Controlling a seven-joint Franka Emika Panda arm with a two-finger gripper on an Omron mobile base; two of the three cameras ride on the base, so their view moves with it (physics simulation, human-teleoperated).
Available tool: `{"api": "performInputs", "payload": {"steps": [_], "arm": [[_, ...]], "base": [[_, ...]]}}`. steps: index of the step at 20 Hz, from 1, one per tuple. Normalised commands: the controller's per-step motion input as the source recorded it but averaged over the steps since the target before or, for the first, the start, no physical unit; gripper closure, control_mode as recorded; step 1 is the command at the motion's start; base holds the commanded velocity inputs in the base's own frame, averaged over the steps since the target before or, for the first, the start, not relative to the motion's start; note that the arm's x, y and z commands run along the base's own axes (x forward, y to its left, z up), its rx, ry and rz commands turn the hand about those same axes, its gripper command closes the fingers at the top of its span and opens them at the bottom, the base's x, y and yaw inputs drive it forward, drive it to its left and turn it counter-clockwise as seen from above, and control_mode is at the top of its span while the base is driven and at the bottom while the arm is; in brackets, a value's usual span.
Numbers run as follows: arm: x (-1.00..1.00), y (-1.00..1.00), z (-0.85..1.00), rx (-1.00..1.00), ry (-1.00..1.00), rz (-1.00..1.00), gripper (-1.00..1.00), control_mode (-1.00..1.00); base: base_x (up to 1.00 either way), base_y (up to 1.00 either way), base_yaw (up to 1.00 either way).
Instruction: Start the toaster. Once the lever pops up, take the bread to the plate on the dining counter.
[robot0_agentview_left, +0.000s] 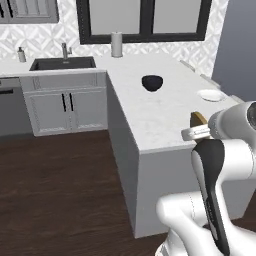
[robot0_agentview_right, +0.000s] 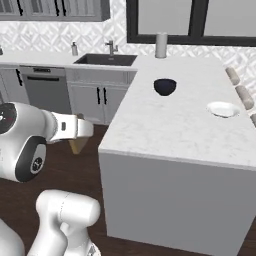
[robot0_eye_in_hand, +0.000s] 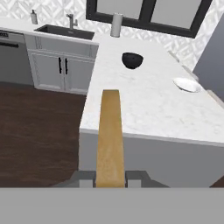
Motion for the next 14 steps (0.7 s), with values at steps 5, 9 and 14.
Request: {"api": "performInputs", "payload": {"steps": [5, 9, 14], "arm": [[0.00, 0.00, 0.00, 0.00, 0.00, 0.00, 1.00, 1.00], [0.00, 0.00, 0.00, 0.00, 0.00, 0.00, 1.00, 1.00], [0.00, 0.00, 0.00, 0.00, 0.00, 0.00, 1.00, 1.00]], "base": [[0.02, -1.00, 0.19], [0.05, -1.00, 0.13], [0.15, -1.00, 0.10]]}}
